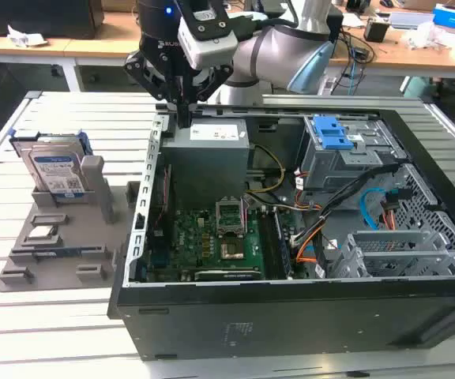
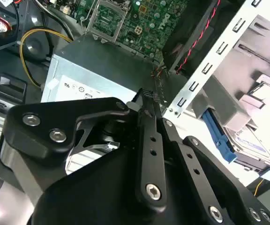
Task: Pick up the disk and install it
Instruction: 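Reach for the disk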
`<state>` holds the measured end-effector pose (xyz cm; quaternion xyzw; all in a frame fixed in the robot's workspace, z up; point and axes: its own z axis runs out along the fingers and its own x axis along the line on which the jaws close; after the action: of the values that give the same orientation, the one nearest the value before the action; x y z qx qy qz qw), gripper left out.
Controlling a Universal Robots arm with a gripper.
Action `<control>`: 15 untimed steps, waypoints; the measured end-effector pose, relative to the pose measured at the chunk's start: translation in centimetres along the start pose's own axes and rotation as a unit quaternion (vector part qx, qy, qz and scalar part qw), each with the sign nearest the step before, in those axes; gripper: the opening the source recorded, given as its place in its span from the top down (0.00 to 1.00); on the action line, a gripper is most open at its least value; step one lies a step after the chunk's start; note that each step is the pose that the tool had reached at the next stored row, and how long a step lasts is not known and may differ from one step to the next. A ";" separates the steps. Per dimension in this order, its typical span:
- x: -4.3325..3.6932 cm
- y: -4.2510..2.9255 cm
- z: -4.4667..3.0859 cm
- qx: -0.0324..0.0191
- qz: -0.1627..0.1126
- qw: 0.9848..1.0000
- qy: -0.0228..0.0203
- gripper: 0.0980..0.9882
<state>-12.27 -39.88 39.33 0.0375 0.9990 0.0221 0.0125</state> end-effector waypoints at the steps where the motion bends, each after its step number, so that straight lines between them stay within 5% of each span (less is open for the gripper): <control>1: 0.67 -0.06 -0.02 0.000 0.000 1.000 0.000 0.99; 5: 2.50 -0.19 -0.07 0.000 0.000 1.000 0.000 0.99; 15: 4.93 -0.37 -0.13 0.000 0.000 1.000 0.000 0.99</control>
<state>-17.22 -39.89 39.33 0.0374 0.9990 0.0221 0.0125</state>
